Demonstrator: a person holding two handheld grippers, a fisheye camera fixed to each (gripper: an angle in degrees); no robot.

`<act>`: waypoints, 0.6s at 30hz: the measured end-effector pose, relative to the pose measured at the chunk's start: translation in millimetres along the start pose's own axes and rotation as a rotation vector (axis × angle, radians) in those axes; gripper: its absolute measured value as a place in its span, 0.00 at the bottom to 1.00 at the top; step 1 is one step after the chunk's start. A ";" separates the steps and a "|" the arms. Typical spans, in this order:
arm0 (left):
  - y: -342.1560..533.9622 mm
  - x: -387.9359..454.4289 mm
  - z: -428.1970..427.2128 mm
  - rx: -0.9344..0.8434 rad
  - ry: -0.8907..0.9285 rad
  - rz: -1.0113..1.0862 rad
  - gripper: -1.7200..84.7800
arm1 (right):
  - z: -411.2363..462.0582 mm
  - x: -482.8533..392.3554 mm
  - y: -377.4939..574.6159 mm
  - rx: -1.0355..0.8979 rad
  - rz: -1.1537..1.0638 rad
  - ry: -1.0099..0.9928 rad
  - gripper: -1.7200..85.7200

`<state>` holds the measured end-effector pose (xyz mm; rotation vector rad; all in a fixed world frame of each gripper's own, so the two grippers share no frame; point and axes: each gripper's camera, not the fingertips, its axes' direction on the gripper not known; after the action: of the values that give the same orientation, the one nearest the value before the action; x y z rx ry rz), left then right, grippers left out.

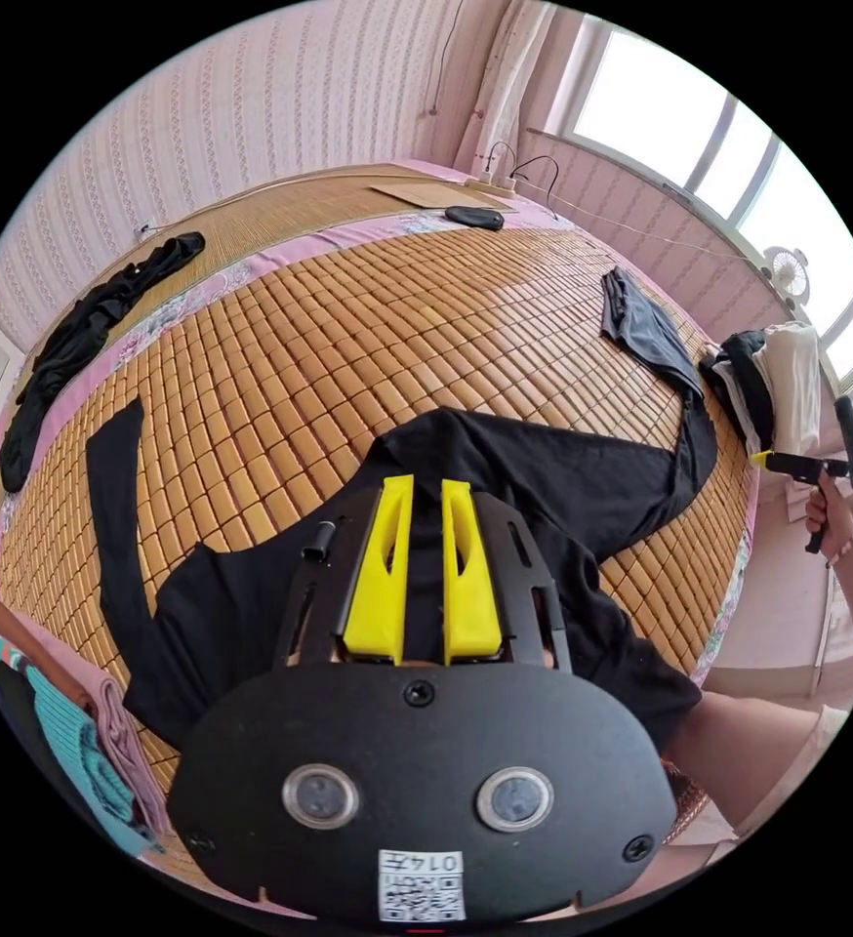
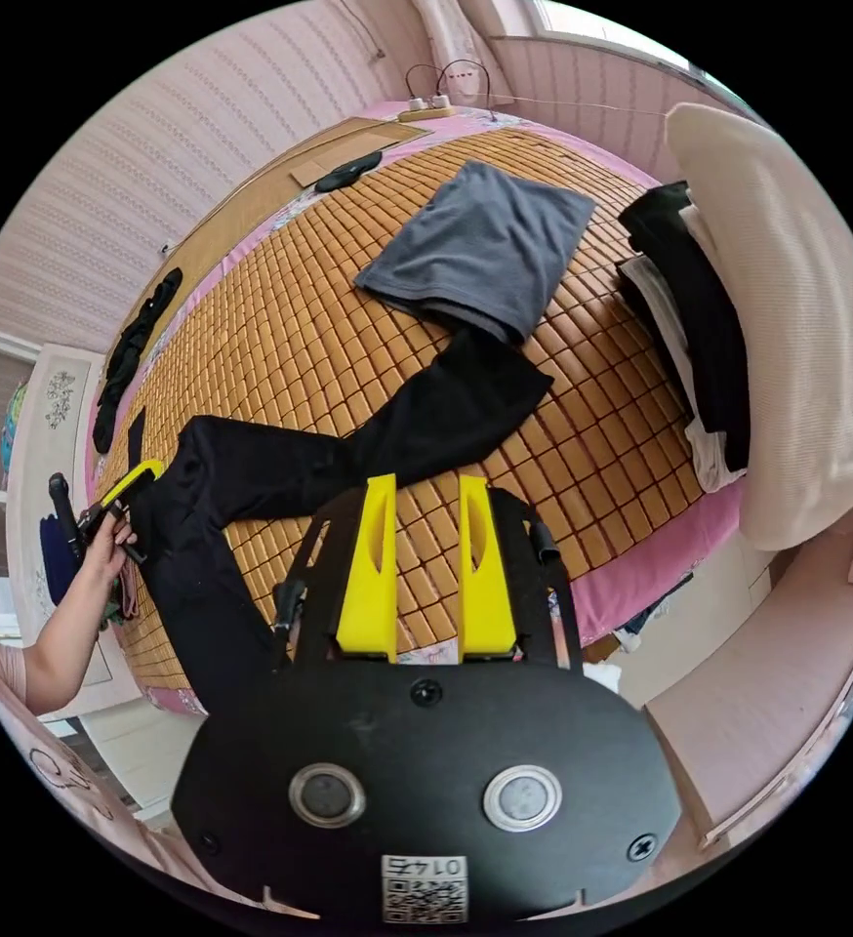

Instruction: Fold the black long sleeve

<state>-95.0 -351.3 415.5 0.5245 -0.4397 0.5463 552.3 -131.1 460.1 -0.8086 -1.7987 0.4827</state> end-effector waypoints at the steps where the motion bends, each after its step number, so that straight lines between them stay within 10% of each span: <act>1: -6.0 1.6 2.0 0.004 0.001 0.005 0.09 | 0.5 8.3 -4.1 0.021 0.032 0.008 0.14; 13: -62.6 36.8 89.1 -0.090 -0.041 0.017 0.10 | 39.3 9.5 -63.8 0.050 0.065 0.114 0.04; 18: -72.8 25.6 94.2 -0.109 -0.002 -0.048 0.09 | -28.7 47.1 -3.6 0.284 0.068 -0.146 0.02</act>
<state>-56.2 -448.9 477.0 0.4299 -0.4552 0.4732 567.9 -101.0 503.8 -0.6514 -1.7866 0.8386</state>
